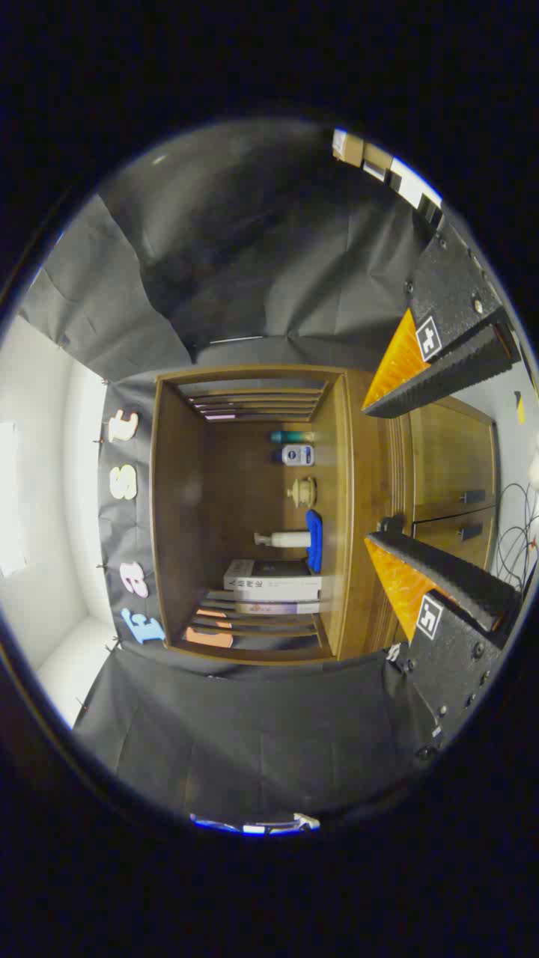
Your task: Pull open the drawer, take out the items inside it, and place them on the countertop above the cabinet.
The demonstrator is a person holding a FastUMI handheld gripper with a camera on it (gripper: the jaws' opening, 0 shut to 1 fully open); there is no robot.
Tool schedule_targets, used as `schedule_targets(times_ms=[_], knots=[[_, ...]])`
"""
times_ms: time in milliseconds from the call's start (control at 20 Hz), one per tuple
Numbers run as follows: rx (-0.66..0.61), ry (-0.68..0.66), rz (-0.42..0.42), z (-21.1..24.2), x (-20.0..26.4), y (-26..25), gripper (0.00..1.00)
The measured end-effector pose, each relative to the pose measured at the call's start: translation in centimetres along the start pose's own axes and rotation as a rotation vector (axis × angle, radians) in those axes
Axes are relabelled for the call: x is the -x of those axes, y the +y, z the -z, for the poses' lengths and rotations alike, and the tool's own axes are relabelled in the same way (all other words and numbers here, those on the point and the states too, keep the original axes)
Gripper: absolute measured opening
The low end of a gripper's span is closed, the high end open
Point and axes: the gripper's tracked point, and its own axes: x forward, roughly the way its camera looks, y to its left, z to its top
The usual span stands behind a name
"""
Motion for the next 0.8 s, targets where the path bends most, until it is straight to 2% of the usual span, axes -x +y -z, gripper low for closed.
schedule_targets(times_ms=[550,800], knots=[[0.007,0.006,0.001,-0.2,-0.1,-0.3,0.98],[0.011,0.010,-0.019,0.4,-1.5,0.8,0.98]])
